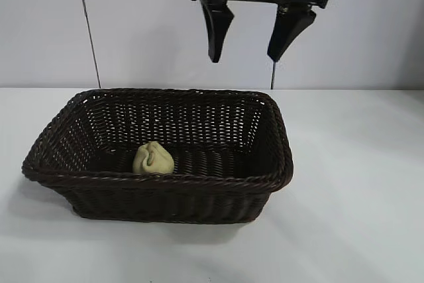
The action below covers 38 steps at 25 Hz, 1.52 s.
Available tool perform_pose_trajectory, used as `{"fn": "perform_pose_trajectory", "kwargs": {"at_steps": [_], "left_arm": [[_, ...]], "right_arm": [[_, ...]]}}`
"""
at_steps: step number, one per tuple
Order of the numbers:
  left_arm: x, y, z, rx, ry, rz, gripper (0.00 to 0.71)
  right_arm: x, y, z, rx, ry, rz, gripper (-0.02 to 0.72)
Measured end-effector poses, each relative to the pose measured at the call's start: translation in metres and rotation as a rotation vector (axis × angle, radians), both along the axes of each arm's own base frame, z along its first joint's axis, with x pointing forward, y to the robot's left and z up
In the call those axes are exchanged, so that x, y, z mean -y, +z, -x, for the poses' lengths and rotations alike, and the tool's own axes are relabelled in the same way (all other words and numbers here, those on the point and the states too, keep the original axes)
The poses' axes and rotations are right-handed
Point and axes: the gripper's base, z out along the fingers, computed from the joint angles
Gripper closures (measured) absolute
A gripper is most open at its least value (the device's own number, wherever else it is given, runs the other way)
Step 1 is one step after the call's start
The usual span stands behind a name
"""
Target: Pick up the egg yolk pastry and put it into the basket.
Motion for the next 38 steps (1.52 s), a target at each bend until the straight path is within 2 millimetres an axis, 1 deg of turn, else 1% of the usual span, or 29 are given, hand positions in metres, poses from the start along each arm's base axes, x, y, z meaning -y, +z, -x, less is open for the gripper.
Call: {"fn": "perform_pose_trajectory", "kwargs": {"at_steps": [3,5,8,13,16,17,18,21,24,28,31,32,35,38], "left_arm": [[0.000,0.000,0.000,0.000,0.000,0.000,0.142],[0.000,0.000,0.000,0.000,0.000,0.000,0.142],[0.000,0.000,0.000,0.000,0.000,0.000,0.142],[0.000,0.000,0.000,0.000,0.000,0.000,0.142],[0.000,0.000,0.000,0.000,0.000,0.000,0.142],[0.000,0.000,0.000,0.000,0.000,0.000,0.142],[0.000,0.000,0.000,0.000,0.000,0.000,0.142],[0.000,0.000,0.000,0.000,0.000,0.000,0.142],[0.000,0.000,0.000,0.000,0.000,0.000,0.142],[0.000,0.000,0.000,0.000,0.000,0.000,0.142],[0.000,0.000,0.000,0.000,0.000,0.000,0.142],[0.000,0.000,0.000,0.000,0.000,0.000,0.142],[0.000,0.000,0.000,0.000,0.000,0.000,0.142],[0.000,0.000,0.000,0.000,0.000,0.000,0.142]], "right_arm": [[0.036,0.000,-0.015,0.016,-0.080,0.038,0.103],[0.064,0.000,-0.023,0.026,-0.141,0.069,0.103],[0.101,0.000,-0.032,0.029,-0.224,0.090,0.103],[0.147,0.000,-0.038,0.027,-0.294,0.105,0.103],[0.168,0.000,-0.039,0.024,-0.337,0.108,0.103],[0.172,0.000,-0.039,0.023,-0.347,0.102,0.103],[0.175,0.000,-0.039,0.020,-0.353,0.097,0.103],[0.175,0.001,-0.030,0.004,-0.328,0.091,0.103],[0.175,0.006,-0.011,-0.015,-0.315,0.090,0.103],[0.176,0.013,0.028,-0.043,-0.307,0.097,0.103],[0.176,0.018,0.064,-0.057,-0.306,0.094,0.103],[0.176,0.016,0.077,-0.071,-0.305,0.096,0.103],[0.177,0.017,0.118,-0.080,-0.303,0.098,0.103],[0.179,0.015,0.163,-0.074,-0.303,0.097,0.103]]}}
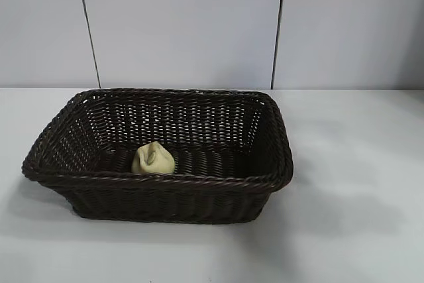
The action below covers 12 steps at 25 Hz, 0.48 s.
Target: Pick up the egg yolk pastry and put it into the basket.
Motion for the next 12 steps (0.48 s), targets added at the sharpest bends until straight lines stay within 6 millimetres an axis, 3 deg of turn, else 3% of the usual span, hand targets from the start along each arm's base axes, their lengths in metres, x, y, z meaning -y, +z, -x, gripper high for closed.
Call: {"fn": "perform_pose_trajectory", "kwargs": {"at_steps": [7,12], "left_arm": [[0.000,0.000,0.000,0.000,0.000,0.000,0.142],[0.000,0.000,0.000,0.000,0.000,0.000,0.142]], "right_arm": [[0.002,-0.022,0.093,0.063,0.001,-0.004,0.103],[0.003,-0.041,0.142,0.152,0.001,-0.007,0.103]]}}
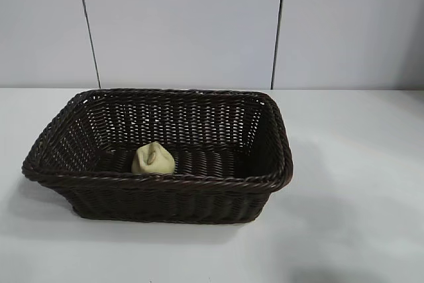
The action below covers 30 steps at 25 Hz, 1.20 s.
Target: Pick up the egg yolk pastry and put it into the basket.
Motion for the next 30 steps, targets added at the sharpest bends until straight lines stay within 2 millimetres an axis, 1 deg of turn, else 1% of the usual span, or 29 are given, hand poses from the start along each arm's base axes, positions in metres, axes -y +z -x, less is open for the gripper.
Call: {"fn": "perform_pose_trajectory", "kwargs": {"at_steps": [3,5,12,18,20,24,30], "left_arm": [[0.000,0.000,0.000,0.000,0.000,0.000,0.142],[0.000,0.000,0.000,0.000,0.000,0.000,0.142],[0.000,0.000,0.000,0.000,0.000,0.000,0.142],[0.000,0.000,0.000,0.000,0.000,0.000,0.142],[0.000,0.000,0.000,0.000,0.000,0.000,0.142],[0.000,0.000,0.000,0.000,0.000,0.000,0.142],[0.000,0.000,0.000,0.000,0.000,0.000,0.142]], "right_arm": [[0.001,-0.007,0.023,0.077,0.000,-0.002,0.103],[0.001,-0.005,0.034,0.150,0.000,-0.004,0.103],[0.002,0.003,0.064,0.374,0.001,-0.009,0.103],[0.002,0.005,0.097,0.609,0.001,-0.015,0.103],[0.002,0.004,0.101,0.635,0.001,-0.015,0.103],[0.002,0.005,0.101,0.643,0.001,-0.015,0.103],[0.002,0.001,0.094,0.676,0.005,-0.018,0.103]]}}
